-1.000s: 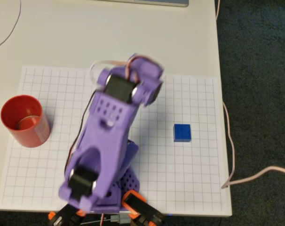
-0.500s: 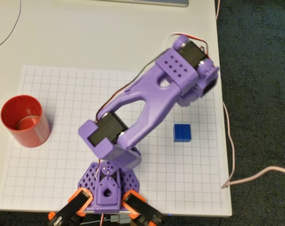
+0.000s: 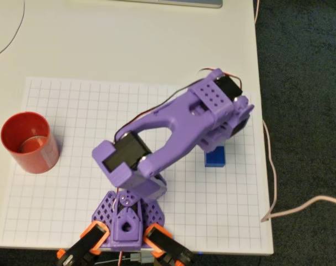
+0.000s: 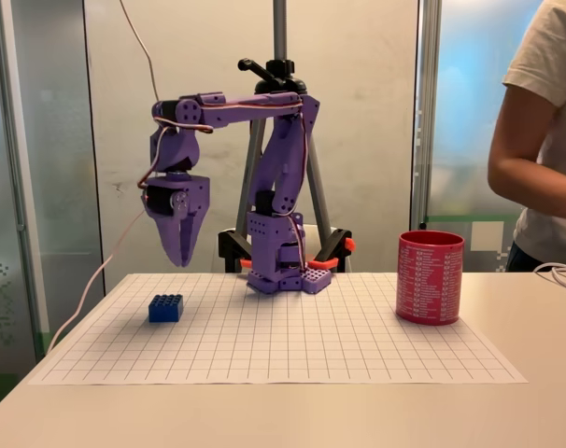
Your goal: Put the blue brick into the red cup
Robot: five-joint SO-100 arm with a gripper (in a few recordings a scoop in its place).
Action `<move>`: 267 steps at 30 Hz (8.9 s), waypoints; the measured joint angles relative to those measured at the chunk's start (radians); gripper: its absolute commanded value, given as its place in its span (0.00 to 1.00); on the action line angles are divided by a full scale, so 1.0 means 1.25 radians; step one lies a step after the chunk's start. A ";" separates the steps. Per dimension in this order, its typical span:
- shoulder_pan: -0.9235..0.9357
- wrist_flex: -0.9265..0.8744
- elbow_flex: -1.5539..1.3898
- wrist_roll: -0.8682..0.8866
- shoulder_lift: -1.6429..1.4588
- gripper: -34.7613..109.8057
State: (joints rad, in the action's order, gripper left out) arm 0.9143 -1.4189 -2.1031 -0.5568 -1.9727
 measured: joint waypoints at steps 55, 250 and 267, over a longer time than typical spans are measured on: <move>0.053 0.039 0.056 -0.357 0.158 0.54; -0.688 0.175 -0.746 0.479 -1.058 0.25; -0.690 0.175 -0.746 0.485 -1.063 0.24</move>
State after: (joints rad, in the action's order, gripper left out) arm 0.0522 -1.1996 -3.0357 0.0491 -3.3011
